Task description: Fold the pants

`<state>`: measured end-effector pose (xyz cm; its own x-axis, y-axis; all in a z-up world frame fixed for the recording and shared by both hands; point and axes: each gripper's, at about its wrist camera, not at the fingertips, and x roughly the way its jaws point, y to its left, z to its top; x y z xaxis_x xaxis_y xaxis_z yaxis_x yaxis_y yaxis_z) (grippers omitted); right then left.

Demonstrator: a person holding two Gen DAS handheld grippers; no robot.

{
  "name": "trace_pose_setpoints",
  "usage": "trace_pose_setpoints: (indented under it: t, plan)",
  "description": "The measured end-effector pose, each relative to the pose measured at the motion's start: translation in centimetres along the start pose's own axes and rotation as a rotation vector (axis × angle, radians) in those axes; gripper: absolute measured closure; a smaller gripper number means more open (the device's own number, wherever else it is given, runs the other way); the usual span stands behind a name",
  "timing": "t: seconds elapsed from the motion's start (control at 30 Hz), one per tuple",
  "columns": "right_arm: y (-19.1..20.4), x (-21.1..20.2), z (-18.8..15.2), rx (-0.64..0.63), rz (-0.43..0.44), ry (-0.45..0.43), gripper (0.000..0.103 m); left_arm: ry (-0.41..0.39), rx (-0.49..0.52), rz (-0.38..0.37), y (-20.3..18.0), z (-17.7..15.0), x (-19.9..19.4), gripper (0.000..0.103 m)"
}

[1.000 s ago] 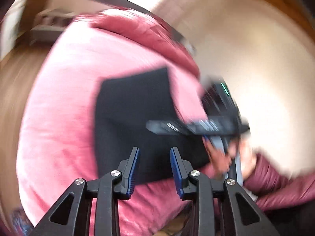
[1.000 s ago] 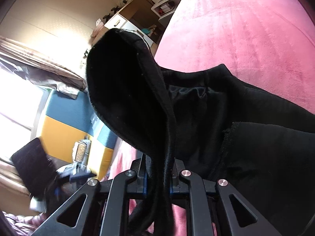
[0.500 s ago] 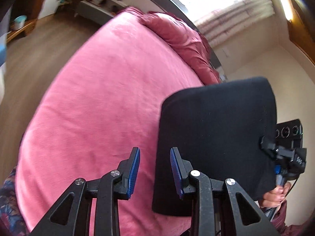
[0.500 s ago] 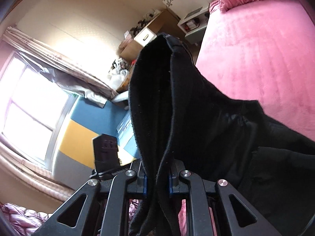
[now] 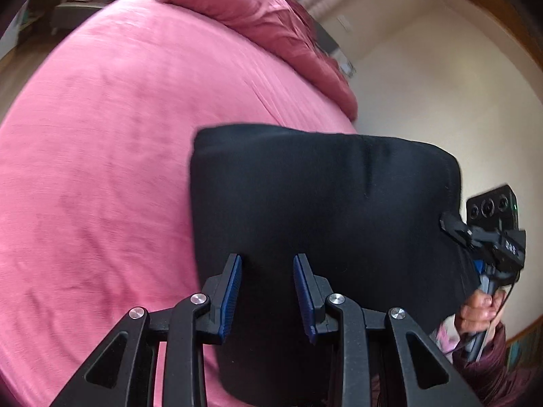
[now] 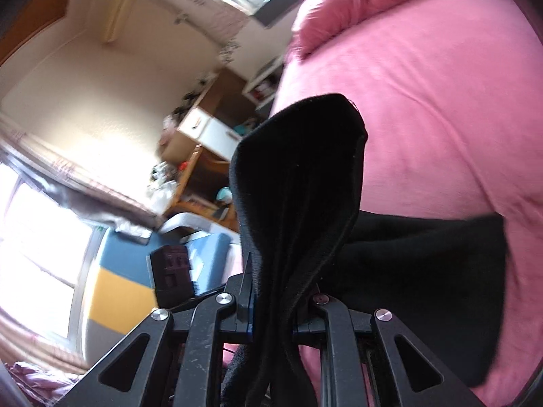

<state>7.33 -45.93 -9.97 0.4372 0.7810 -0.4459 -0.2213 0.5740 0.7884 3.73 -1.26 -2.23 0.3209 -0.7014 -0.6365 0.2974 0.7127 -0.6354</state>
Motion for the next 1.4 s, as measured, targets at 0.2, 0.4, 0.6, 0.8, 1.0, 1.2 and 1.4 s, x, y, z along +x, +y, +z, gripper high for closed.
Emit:
trace_pose_setpoints:
  t: [0.2, 0.4, 0.6, 0.8, 1.0, 1.2, 1.4]
  plan:
    - [-6.2, -2.3, -0.1, 0.120, -0.106, -0.005, 0.089, 0.097, 0.060, 0.002, -2.0, -1.5, 3.0, 0.071]
    - [-12.5, -1.5, -1.0, 0.204, -0.213, 0.024, 0.089, 0.166, 0.100, 0.016, -3.4, -2.3, 5.3, 0.071]
    - [-16.5, -0.5, -2.7, 0.266, -0.240, 0.040, 0.087, 0.194, 0.147, 0.077, -4.3, -3.2, 6.4, 0.071]
    - [-16.2, -2.7, -2.5, 0.236, -0.242, -0.010, 0.060, 0.125, 0.206, 0.038, -5.9, -2.6, 4.0, 0.071]
    - [-14.3, -5.1, 0.8, 0.204, -0.278, -0.112, 0.044, 0.030, 0.155, 0.048, -4.4, 0.0, 1.3, 0.071]
    - [-15.0, -3.3, 3.5, 0.249, -0.306, -0.126, 0.044, -0.010, 0.161, 0.105, -4.0, 1.9, 1.0, 0.071]
    - [-13.9, -1.3, 4.3, 0.184, -0.328, -0.099, 0.089, -0.032, 0.147, 0.206, -3.9, 4.3, 3.2, 0.072]
